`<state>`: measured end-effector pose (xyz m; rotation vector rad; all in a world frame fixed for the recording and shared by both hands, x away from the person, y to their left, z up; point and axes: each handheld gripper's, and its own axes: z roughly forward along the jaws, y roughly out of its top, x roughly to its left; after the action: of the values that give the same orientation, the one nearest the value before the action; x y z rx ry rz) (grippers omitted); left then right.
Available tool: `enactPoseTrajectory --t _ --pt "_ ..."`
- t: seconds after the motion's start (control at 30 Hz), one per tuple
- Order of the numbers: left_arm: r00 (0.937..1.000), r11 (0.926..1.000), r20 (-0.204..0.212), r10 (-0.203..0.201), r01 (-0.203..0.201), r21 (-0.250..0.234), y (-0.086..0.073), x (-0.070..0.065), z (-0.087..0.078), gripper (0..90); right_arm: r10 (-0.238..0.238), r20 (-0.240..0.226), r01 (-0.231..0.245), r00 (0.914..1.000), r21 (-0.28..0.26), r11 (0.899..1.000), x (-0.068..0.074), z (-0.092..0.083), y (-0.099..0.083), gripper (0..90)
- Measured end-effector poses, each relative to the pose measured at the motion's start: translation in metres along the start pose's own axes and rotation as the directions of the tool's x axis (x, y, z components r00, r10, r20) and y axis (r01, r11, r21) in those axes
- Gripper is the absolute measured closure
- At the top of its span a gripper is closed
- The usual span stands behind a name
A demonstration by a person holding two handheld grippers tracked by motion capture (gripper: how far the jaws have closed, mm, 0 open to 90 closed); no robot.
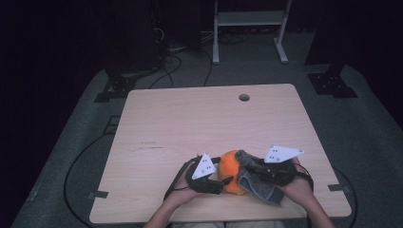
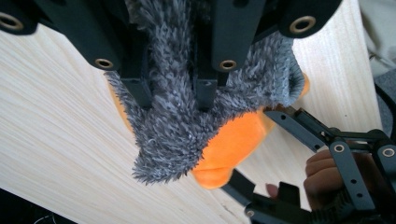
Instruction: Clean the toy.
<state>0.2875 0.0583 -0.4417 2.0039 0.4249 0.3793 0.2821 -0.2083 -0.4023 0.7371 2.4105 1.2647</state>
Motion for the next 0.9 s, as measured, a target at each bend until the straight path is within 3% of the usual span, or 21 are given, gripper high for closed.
enactPoseTrajectory --t 0.1,0.2,0.23,0.27,0.33,0.37,0.4,0.47,0.53,0.6,0.63,0.77,0.9 --pt "0.9999 0.9998 -0.006 0.009 -0.009 0.018 -0.002 0.001 0.0 28.0 0.03 0.013 -0.03 0.9995 0.0 1.0 -0.008 -0.001 -0.005 72.4" --pt "0.9992 0.999 0.006 -0.04 0.04 0.02 -0.003 0.009 -0.004 26.4 0.056 0.032 -0.056 0.9979 0.003 0.998 -0.011 -0.002 -0.009 72.5" --pt "0.9992 0.999 0.006 -0.04 0.04 0.02 -0.003 0.009 -0.004 23.9 0.056 0.032 -0.056 0.9979 0.003 0.998 -0.011 -0.002 -0.009 72.5" --pt "0.9967 0.9964 0.01 -0.08 0.081 -0.025 0.0 0.011 -0.007 21.1 0.045 0.035 -0.045 0.9984 0.0 0.999 -0.006 -0.002 -0.008 72.7" --pt "0.9941 0.9924 0.012 -0.108 0.108 -0.059 0.002 0.011 -0.007 20.6 0.025 0.021 -0.024 0.9995 -0.009 1.0 0.002 -0.001 -0.004 72.8" --pt "0.9941 0.9924 0.012 -0.108 0.108 -0.059 0.002 0.011 -0.007 20.7 0.025 0.021 -0.024 0.9995 -0.009 1.0 0.002 -0.001 -0.004 72.8" --pt "0.9953 0.9944 -0.001 -0.097 0.097 -0.042 0.002 0.011 -0.006 21.4 -0.002 -0.02 0.001 0.9998 -0.027 1.0 0.009 0.001 -0.001 72.7" --pt "0.9961 0.9961 -0.012 -0.088 0.088 -0.002 -0.003 0.011 -0.003 22.6 -0.026 -0.016 0.026 0.9995 -0.018 0.999 0.012 0.002 0.0 72.6" --pt "0.9965 0.9965 -0.013 -0.083 0.083 0.005 -0.005 0.011 -0.003 23.3 -0.023 -0.02 0.023 0.9995 -0.019 1.0 0.011 0.002 -0.001 72.6" --pt "0.9966 0.9966 -0.01 -0.082 0.082 0.011 -0.006 0.011 -0.003 24.4 0.004 -0.017 -0.004 0.9999 -0.019 1.0 0.003 0.001 -0.006 72.5" --pt "0.9966 0.9965 -0.006 -0.082 0.082 0.015 -0.006 0.012 -0.002 24.5 0.053 -0.012 -0.054 0.9985 -0.018 0.998 -0.009 -0.001 -0.016 72.5" --pt "0.9967 0.9965 -0.004 -0.081 0.081 0.022 -0.007 0.013 -0.002 24.6 0.144 0.003 -0.144 0.9896 0.001 0.99 -0.03 -0.006 -0.034 72.7" --pt "0.9969 0.9964 -0.001 -0.078 0.078 0.033 -0.009 0.014 -0.003 24.6 0.153 -0.027 -0.154 0.9878 -0.034 0.987 -0.029 -0.011 -0.032 72.5"
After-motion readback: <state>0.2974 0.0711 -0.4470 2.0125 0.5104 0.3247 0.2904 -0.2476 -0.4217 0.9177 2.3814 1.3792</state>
